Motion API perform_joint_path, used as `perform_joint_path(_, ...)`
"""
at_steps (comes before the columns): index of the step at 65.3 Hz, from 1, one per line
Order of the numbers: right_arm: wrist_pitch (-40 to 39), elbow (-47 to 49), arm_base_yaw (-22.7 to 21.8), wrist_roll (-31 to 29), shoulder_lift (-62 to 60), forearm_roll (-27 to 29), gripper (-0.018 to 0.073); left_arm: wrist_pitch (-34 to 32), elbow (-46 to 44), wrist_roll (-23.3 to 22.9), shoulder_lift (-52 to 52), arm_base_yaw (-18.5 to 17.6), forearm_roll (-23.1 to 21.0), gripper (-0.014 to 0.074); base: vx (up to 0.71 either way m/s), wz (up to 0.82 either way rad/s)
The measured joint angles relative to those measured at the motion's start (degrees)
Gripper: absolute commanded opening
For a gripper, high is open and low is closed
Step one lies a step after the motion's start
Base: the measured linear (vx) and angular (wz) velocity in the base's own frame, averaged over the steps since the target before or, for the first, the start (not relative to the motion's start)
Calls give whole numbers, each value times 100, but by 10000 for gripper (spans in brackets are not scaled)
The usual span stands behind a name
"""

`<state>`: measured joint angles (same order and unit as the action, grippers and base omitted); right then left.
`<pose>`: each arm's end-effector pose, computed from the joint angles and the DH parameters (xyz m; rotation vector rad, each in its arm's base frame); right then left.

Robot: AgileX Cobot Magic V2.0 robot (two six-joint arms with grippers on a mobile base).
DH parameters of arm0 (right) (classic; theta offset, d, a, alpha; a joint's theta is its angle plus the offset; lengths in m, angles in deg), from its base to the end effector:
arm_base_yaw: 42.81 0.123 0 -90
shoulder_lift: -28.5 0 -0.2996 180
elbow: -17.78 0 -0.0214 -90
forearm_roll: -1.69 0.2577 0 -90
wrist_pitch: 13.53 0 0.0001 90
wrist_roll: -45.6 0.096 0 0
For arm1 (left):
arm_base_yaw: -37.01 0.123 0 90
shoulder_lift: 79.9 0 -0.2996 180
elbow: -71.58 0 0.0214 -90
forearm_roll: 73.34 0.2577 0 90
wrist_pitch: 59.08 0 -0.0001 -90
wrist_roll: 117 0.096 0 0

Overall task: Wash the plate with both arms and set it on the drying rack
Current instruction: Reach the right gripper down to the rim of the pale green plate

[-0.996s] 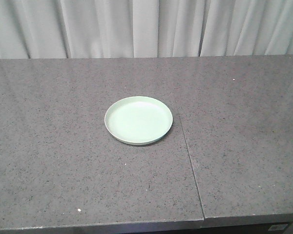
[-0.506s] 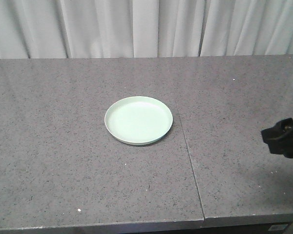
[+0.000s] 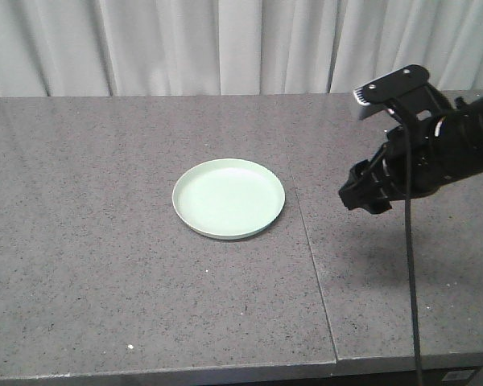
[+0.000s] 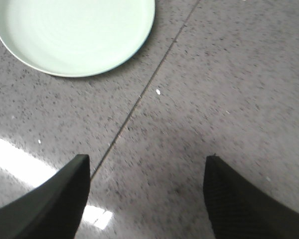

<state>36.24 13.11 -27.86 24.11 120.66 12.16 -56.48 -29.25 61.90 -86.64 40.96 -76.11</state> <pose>0.3083 0.0961 0.3340 -0.7031 2.4468 0.1792 0.0538 0.0035 0.2003 -0.1036 1.5413 -0.0005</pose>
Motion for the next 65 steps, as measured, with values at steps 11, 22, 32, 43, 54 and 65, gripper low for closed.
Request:
perform_joint_path(11, 147, 661, 32, 105, 803, 347, 478, 0, 0, 0, 0, 0, 0, -6, 0, 0)
perform_joint_path(22, 316, 1325, 32, 369, 1559, 444, 466, 0, 0, 0, 0, 0, 0, -6, 0, 0)
perform_joint_path(32, 525, 1948, 32, 583, 2155, 468, 463, 0, 0, 0, 0, 0, 0, -6, 0, 0)
perform_joint_path(43, 679, 2506, 32, 641, 2731, 707, 463, 0, 0, 0, 0, 0, 0, -6, 0, 0)
perform_joint_path(54, 688, 2866, 32, 647, 3192, 935, 463, 0, 0, 0, 0, 0, 0, -6, 0, 0)
perform_joint_path(65, 590, 3003, 32, 647, 3559, 1075, 463, 0, 0, 0, 0, 0, 0, -6, 0, 0)
